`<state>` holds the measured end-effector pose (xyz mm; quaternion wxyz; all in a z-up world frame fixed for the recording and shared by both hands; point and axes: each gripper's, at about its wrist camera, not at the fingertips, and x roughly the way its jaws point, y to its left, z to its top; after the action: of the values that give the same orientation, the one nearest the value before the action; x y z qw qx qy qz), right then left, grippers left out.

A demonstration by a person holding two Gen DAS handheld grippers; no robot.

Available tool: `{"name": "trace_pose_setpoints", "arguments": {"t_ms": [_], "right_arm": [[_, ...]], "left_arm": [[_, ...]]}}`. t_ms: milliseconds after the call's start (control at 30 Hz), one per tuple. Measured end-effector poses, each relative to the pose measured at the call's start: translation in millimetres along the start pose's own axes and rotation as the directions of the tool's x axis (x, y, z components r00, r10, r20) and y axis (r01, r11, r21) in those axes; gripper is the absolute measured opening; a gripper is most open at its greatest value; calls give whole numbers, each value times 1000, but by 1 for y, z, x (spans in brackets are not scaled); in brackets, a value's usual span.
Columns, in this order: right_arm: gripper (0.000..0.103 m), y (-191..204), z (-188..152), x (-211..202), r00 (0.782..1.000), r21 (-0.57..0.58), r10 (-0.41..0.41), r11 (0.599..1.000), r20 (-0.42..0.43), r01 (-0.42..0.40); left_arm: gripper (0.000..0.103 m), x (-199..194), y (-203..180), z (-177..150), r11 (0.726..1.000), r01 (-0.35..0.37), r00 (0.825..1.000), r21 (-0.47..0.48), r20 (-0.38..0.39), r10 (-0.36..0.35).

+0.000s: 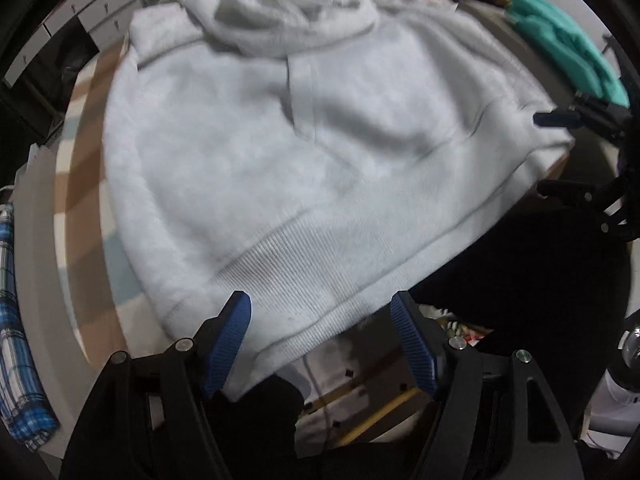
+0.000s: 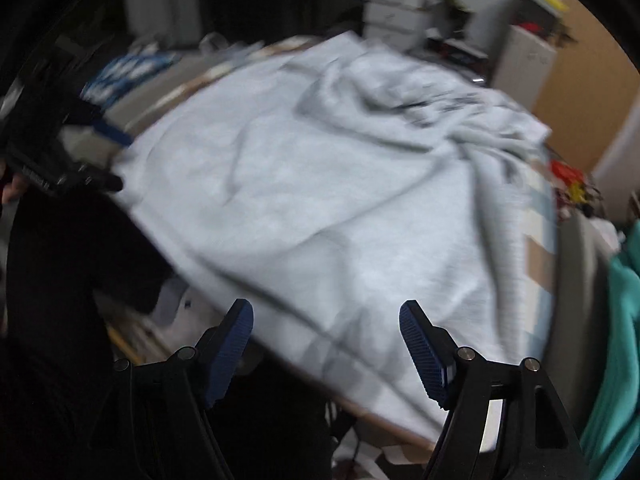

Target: Fold large clothes

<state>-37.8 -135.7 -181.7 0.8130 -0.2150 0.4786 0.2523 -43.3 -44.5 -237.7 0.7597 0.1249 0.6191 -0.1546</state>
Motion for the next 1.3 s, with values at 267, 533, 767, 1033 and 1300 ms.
{"name": "trace_pose_setpoints", "arguments": {"t_ms": [267, 533, 767, 1033, 1300], "right_arm": [[18, -21, 11, 31, 999, 115, 3, 993, -35, 1], [3, -12, 7, -14, 996, 112, -20, 994, 92, 10], [0, 4, -8, -1, 996, 21, 45, 999, -78, -43], [3, -23, -20, -21, 997, 142, 74, 987, -2, -73], [64, -111, -50, -32, 991, 538, -14, 841, 134, -61]], "left_arm": [[69, 17, 19, 16, 998, -66, 997, 14, 49, 65], [42, 11, 52, 21, 997, -75, 993, -29, 86, 78], [42, 10, 75, 21, 984, -140, 983, -112, 102, 152], [42, -13, 91, 6, 968, -172, 972, -185, 129, 197], [78, 4, 131, 1, 888, 186, 980, -420, 144, -137]]}}
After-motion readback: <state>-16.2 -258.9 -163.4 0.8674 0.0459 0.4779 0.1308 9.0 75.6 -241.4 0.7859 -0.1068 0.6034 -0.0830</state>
